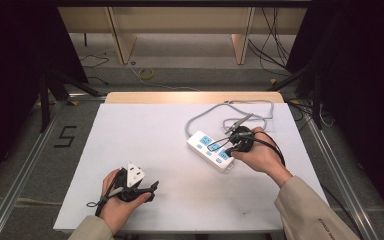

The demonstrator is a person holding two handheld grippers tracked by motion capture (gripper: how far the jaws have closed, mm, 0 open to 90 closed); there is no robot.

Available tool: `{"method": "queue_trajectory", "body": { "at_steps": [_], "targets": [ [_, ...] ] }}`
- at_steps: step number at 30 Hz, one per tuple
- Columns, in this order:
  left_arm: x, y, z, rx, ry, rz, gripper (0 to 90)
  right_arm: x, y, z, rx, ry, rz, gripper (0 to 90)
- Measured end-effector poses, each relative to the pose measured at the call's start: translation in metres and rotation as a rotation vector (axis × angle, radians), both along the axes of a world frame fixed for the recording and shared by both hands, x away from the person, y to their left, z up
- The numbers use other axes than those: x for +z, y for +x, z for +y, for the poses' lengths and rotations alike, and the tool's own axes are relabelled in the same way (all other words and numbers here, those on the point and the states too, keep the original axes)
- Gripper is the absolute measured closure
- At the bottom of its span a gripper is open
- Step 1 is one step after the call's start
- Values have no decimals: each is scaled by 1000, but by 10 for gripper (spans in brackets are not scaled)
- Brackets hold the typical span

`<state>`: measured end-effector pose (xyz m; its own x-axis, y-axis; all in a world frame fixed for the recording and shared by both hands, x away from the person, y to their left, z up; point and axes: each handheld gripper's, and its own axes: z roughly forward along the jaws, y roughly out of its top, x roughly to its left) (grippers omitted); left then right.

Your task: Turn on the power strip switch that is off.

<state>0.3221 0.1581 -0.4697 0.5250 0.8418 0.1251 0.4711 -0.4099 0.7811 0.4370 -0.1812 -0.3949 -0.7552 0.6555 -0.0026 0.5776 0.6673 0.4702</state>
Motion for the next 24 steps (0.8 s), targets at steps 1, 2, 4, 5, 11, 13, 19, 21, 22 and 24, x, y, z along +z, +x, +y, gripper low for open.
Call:
{"method": "queue_trajectory", "body": {
  "at_steps": [1, 2, 4, 5, 11, 13, 19, 21, 22, 24],
  "targets": [
    [0, 0, 0, -1, -1, 0, 236, 0, 0, 0, -2, -2, 2, 900],
    [0, 0, 0, 0, 0, 0, 236, 0, 1, 1, -1, -4, 2, 900],
    [0, 0, 0, 0, -1, 0, 236, -1, 1, 2, 3, -6, 4, 900],
    [0, 0, 0, 0, -1, 0, 236, -1, 1, 2, 0, -6, 7, 900],
    [0, 0, 0, 0, 0, -1, 236, -3, 3, 4, 1, -9, 11, 900],
    [0, 0, 0, 0, -1, -1, 236, -4, 3, 6, 3, -9, 12, 900],
    [0, 0, 0, 0, -1, -1, 237, -4, 6, 7, 6, -14, 15, 900],
    [0, 0, 0, 0, -1, -1, 237, -4, 7, 8, 0, -17, 19, 900],
    [0, 0, 0, 0, -1, -1, 237, -4, 7, 9, 3, -17, 17, 900],
    [0, 0, 0, 0, -1, -1, 236, -5, 8, 9, 4, -19, 22, 900]
  ]
}}
